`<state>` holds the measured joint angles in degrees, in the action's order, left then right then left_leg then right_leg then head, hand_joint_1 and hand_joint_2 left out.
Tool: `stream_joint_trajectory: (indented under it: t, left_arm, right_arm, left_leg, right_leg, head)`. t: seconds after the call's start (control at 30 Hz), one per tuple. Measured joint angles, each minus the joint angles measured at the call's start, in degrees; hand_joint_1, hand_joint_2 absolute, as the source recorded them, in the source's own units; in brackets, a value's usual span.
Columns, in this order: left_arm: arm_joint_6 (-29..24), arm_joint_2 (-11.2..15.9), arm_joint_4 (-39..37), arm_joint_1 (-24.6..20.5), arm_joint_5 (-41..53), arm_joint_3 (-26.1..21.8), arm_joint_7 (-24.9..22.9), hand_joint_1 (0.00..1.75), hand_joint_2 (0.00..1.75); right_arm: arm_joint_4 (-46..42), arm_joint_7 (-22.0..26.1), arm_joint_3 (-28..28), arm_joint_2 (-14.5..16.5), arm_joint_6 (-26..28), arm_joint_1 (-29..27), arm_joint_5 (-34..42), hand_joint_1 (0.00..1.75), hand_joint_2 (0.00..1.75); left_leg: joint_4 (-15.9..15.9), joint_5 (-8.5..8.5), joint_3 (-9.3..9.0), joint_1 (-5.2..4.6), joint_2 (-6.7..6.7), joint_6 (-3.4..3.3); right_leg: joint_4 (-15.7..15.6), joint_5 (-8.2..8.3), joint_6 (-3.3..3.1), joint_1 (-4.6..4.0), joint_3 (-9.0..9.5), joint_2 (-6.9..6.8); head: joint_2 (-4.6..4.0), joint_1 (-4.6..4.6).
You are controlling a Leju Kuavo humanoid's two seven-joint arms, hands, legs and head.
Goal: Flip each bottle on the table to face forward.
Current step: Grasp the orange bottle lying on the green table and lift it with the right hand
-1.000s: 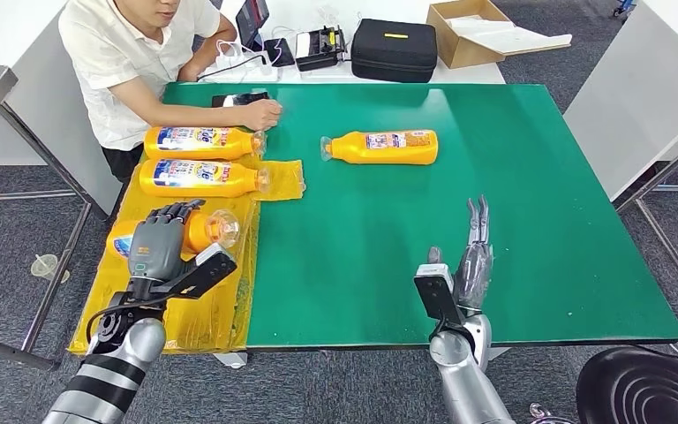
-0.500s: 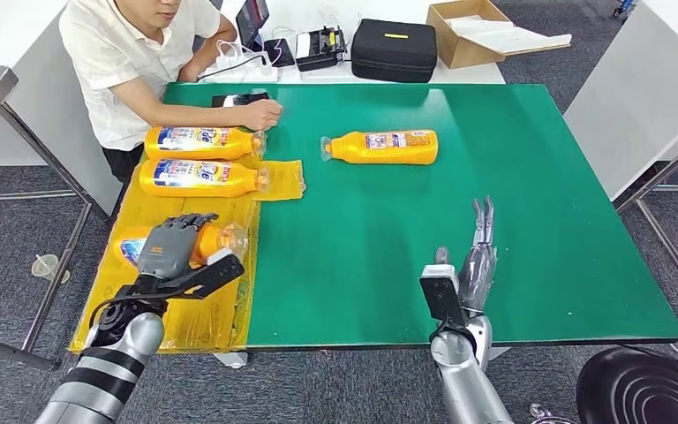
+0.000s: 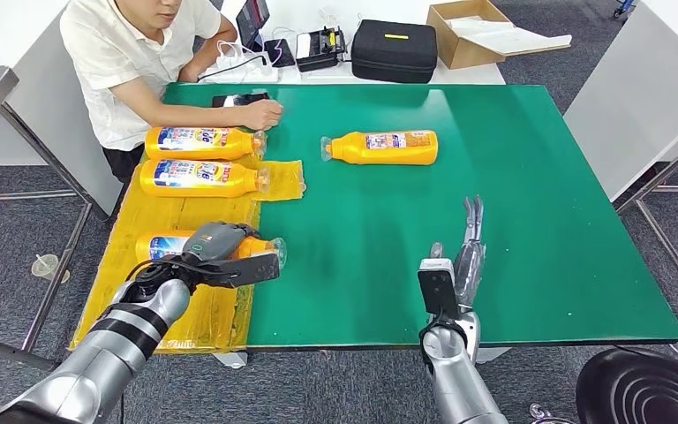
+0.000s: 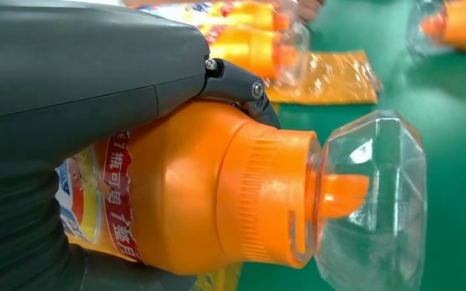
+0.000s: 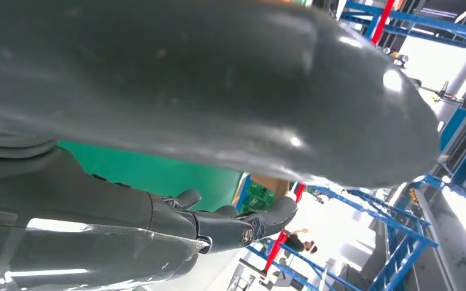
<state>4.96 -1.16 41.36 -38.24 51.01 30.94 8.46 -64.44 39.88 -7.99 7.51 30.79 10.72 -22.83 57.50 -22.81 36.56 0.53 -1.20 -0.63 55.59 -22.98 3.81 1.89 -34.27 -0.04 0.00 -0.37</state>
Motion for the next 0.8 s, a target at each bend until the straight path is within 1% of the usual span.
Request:
stream_joint_trajectory:
  t: [0.03,0.07,0.1,0.23,0.33,0.5,0.63,0.8]
  left_arm:
    - [0.2,-0.3,-0.9,-0.5,0.2,0.6,0.0,0.25,1.75]
    - [0.4,-0.5,-1.8,-0.9,0.5,1.2,-0.1,0.07,1.75]
    - [0.5,-0.6,-2.6,-1.3,0.7,1.8,-0.2,0.0,1.75]
    - [0.7,-1.3,-5.6,-1.9,0.6,3.7,-0.5,0.0,1.75]
    - [1.3,-1.6,-6.7,-2.3,-1.5,4.1,0.4,0.0,1.75]
    - [6.2,-1.5,-6.8,-3.2,-7.6,4.1,3.7,0.0,1.75]
    - [8.3,-0.9,-5.1,-3.4,-12.5,4.1,5.4,0.0,1.75]
    - [7.6,0.1,0.0,-2.6,-16.8,4.4,6.1,0.0,1.75]
  right_arm:
    - [0.2,0.0,-0.2,0.0,0.0,0.1,0.2,0.0,0.0]
    - [0.4,0.0,-0.3,0.0,0.1,0.1,0.4,0.0,0.0]
    - [0.6,0.0,-0.5,0.0,0.1,0.2,0.7,0.0,0.0]
    - [1.3,0.0,-0.9,0.0,0.3,0.4,1.4,0.0,0.0]
    - [1.8,0.0,-1.2,0.0,0.8,0.5,1.6,0.0,0.0]
    - [2.5,0.0,-2.0,-0.1,1.5,0.6,2.4,0.0,0.0]
    - [3.0,0.0,-2.7,-0.4,2.4,0.8,3.3,0.0,0.0]
    - [3.6,0.0,-3.6,-0.9,2.7,1.1,3.6,0.0,0.0]
  left_leg:
    - [0.0,0.0,0.0,0.0,0.0,0.0]
    - [0.0,0.0,0.0,0.0,0.0,0.0]
    - [0.0,0.0,0.0,0.0,0.01,0.0]
    - [0.0,0.0,0.0,0.0,0.03,0.0]
    - [0.0,0.0,0.01,0.0,0.02,0.0]
    - [0.0,0.0,0.01,0.0,0.02,0.0]
    - [0.0,0.0,0.01,0.0,0.01,0.0]
    - [0.0,0.0,0.02,0.0,0.01,0.0]
  right_leg:
    - [0.0,0.0,0.0,0.0,0.0,0.0]
    - [0.0,0.0,0.0,0.0,0.0,0.0]
    - [0.0,0.0,0.0,0.0,0.0,0.01]
    - [0.0,0.0,0.0,0.0,-0.02,0.02]
    - [0.0,0.0,0.0,0.0,-0.02,0.01]
    - [0.0,0.0,0.0,0.0,-0.01,0.01]
    - [0.0,0.0,0.0,0.0,-0.01,0.01]
    - [0.0,0.0,0.0,0.0,-0.01,0.01]
  head:
    - [0.0,0.0]
    - [0.0,0.0]
    - [0.0,-0.01]
    - [0.0,-0.02]
    - [0.0,-0.01]
    - [0.0,0.0]
    - [0.0,-0.01]
    - [0.0,0.0]
